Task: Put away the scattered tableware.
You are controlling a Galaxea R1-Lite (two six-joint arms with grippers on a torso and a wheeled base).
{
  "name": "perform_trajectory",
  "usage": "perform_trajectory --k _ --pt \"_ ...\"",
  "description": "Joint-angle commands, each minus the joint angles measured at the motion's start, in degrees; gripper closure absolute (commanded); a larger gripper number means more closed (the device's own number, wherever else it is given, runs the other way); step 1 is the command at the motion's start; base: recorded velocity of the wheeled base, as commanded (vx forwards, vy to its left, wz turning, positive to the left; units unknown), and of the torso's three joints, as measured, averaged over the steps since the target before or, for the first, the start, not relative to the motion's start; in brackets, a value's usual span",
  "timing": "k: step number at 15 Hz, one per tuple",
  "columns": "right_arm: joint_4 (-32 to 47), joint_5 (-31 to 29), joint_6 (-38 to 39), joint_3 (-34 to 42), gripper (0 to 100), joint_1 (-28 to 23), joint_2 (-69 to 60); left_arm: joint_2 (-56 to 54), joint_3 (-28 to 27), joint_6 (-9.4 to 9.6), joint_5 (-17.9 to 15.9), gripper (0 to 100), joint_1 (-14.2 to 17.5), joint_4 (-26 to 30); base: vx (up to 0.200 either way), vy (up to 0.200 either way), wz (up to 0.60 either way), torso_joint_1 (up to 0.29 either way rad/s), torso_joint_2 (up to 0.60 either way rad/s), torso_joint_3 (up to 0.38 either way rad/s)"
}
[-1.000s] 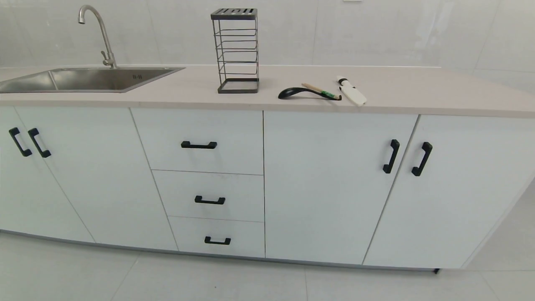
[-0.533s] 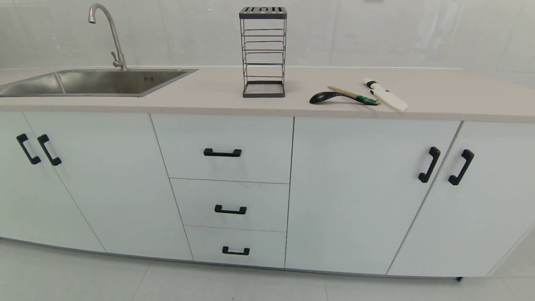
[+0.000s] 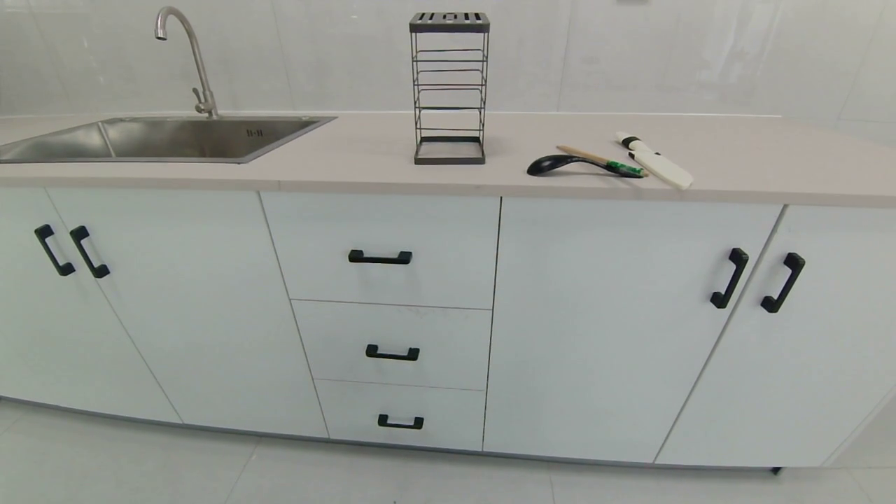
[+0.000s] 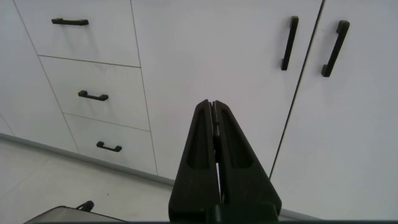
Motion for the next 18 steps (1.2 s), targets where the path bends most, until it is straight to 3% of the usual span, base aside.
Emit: perform_trajectory --k 1,2,3,4,5,7,8,9,10,11,12,13,14,15,18 --pt "-0.06 0.1 0.15 0.0 100 0.02 0.07 0.07 0.0 0.74 -0.1 0 0.01 -0.36 0.0 0.0 0.0 0.0 0.0 0.0" --pt "0.03 0.1 0.15 0.0 100 0.02 0.07 0.25 -2.46 -0.49 -0.37 0 0.01 -2.03 0.0 0.0 0.0 0.0 0.0 0.0" --pt "0.03 0.1 0.15 0.0 100 0.02 0.07 3.59 -11.43 -2.77 -1.68 0 0.89 -3.96 0.0 0.0 0.0 0.0 0.0 0.0" --pt "-0.06 0.1 0.15 0.0 100 0.11 0.07 8.42 -18.28 -2.86 -3.62 0 1.16 -5.19 0.0 0.0 0.0 0.0 0.0 0.0" --pt "-0.06 0.1 0.15 0.0 100 0.02 0.07 11.94 -21.97 -2.25 -7.31 0 0.54 -5.1 0.0 0.0 0.0 0.0 0.0 0.0" --pt "0.03 0.18 0.06 0.0 100 0.02 0.07 18.71 -21.09 3.73 -17.77 0 -0.07 -3.96 0.0 0.0 0.0 0.0 0.0 0.0" --pt "0.03 0.18 0.06 0.0 100 0.11 0.07 25.65 -21.18 11.64 -24.01 0 -0.07 -3.7 0.0 0.0 0.0 0.0 0.0 0.0" --pt "0.03 0.18 0.06 0.0 100 0.11 0.07 29.08 -21.18 16.3 -24.62 0 0.01 -3.79 0.0 0.0 0.0 0.0 0.0 0.0" --pt "0.03 0.18 0.06 0.0 100 0.11 0.07 38.04 -21.45 31.94 -24.8 0 -0.78 -3.79 0.0 0.0 0.0 0.0 0.0 0.0" --pt "0.03 0.18 0.06 0.0 100 0.11 0.07 44.99 -22.24 41.44 -24.54 0 -2.71 -3.79 0.0 0.0 0.0 0.0 0.0 0.0" --pt "0.03 0.18 -0.03 0.0 100 0.02 0.07 52.1 -23.38 48.12 -24.01 0 -5.96 -4.14 0.0 0.0 0.0 0.0 0.0 0.0" --pt "-0.06 0.18 -0.11 0.0 100 0.02 0.07 60.01 -24.52 53.57 -22.78 0 -9.83 -5.28 0.0 0.0 0.0 0.0 0.0 0.0" --pt "-0.06 0.18 -0.11 0.0 100 0.11 0.07 66.43 -24.96 56.55 -20.23 0 -13.7 -7.83 0.0 0.0 0.0 0.0 0.0 0.0" --pt "-0.06 0.18 -0.2 0.0 100 0.11 0.07 72.58 -25.14 56.82 -17.33 0 -18.71 -11.08 0.0 0.0 0.0 0.0 0.0 0.0" --pt "-0.15 0.18 -0.47 0.0 100 0.11 0.07 88.23 -27.86 56.64 -14.52 0 -26.53 -18.73 0.0 0.0 0.0 0.0 0.0 0.0"
